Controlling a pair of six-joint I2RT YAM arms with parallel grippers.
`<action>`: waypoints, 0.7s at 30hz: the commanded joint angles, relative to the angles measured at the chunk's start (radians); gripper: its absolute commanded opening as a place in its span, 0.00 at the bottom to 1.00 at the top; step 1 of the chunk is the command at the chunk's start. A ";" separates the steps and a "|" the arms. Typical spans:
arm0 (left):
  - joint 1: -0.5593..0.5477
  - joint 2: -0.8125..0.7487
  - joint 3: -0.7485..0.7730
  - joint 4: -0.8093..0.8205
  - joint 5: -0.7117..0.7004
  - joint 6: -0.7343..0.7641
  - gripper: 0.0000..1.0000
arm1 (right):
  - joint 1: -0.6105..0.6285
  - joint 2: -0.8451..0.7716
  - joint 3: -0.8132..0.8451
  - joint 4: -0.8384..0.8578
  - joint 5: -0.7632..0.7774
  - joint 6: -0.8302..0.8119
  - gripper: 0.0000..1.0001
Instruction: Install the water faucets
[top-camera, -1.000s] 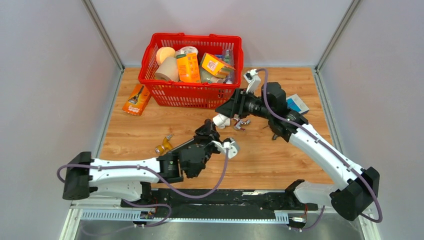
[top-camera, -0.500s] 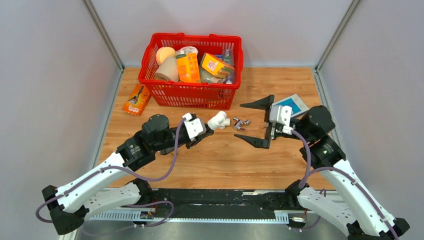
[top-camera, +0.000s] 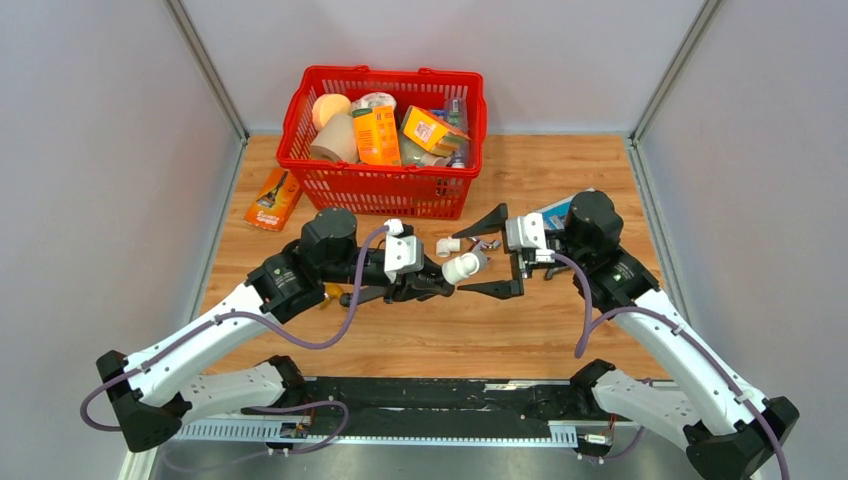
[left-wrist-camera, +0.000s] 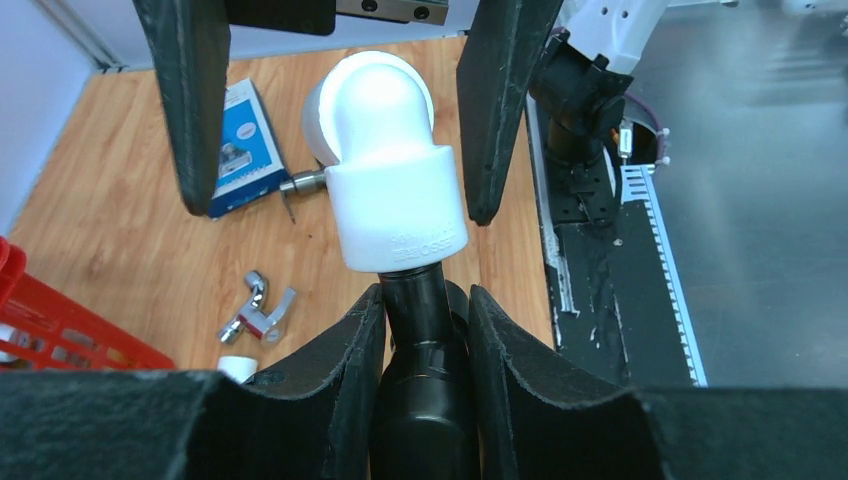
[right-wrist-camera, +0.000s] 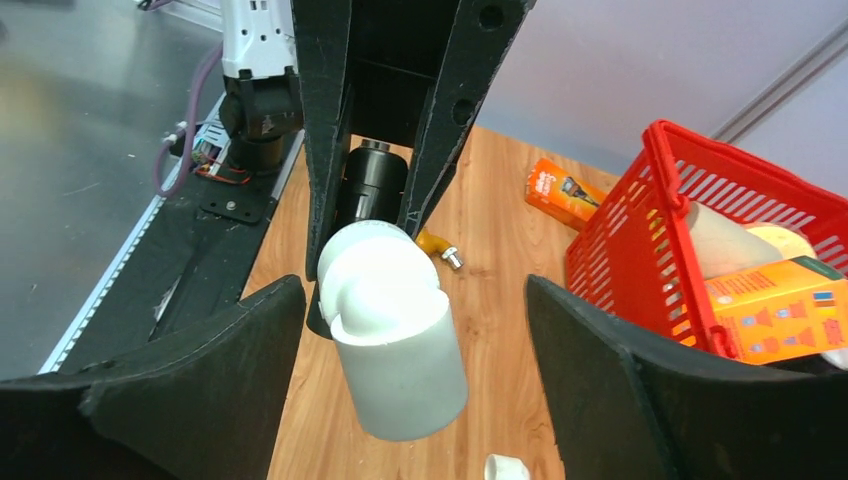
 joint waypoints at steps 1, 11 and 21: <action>0.004 0.006 0.077 0.054 0.066 0.008 0.00 | 0.005 0.023 0.045 -0.008 -0.087 0.013 0.82; -0.016 0.007 0.094 0.060 -0.310 0.021 0.00 | 0.022 0.092 0.059 0.027 0.073 0.225 0.07; -0.466 0.111 -0.067 0.532 -1.460 0.534 0.00 | 0.025 0.273 0.115 0.065 0.726 0.976 0.00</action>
